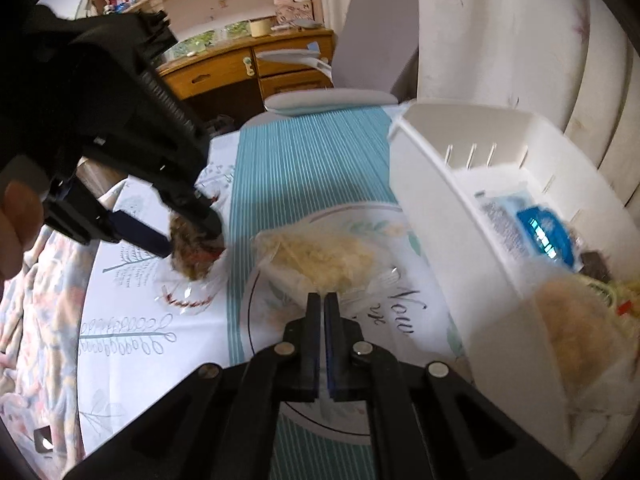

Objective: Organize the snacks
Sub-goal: 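Grasp the clear bag of fried snacks with the left tool, then hold the fried-snack bag with left tool while right tool grasps the wrapped cake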

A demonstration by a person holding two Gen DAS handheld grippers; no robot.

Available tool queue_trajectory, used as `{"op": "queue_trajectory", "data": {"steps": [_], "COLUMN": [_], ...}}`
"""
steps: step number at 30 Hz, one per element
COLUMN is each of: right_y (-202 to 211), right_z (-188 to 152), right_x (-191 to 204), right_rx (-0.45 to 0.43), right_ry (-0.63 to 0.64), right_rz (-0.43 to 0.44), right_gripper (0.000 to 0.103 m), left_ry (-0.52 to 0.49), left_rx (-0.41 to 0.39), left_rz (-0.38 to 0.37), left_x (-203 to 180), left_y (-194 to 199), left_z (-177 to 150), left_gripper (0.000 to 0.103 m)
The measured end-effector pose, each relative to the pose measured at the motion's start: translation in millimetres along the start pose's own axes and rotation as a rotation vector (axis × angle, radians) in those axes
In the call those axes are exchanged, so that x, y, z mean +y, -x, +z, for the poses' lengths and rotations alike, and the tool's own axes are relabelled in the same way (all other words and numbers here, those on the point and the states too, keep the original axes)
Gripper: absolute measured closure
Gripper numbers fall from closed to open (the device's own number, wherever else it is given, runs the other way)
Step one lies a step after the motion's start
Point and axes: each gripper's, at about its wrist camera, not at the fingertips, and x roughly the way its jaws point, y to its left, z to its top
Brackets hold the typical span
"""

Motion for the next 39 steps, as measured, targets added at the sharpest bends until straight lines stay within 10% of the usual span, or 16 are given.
{"op": "queue_trajectory", "data": {"steps": [22, 39], "right_y": [135, 120], "right_z": [3, -20], "right_x": [18, -50], "right_rx": [-0.172, 0.097], "right_ry": [0.184, -0.08], "right_rz": [0.085, 0.166], "right_gripper": [0.103, 0.103], "left_ry": [-0.053, -0.042], "left_rx": [-0.098, -0.185], "left_rz": [-0.066, -0.084], "left_x": [40, 55], "left_y": [99, 105], "left_z": [-120, -180], "left_gripper": [0.06, 0.059]}}
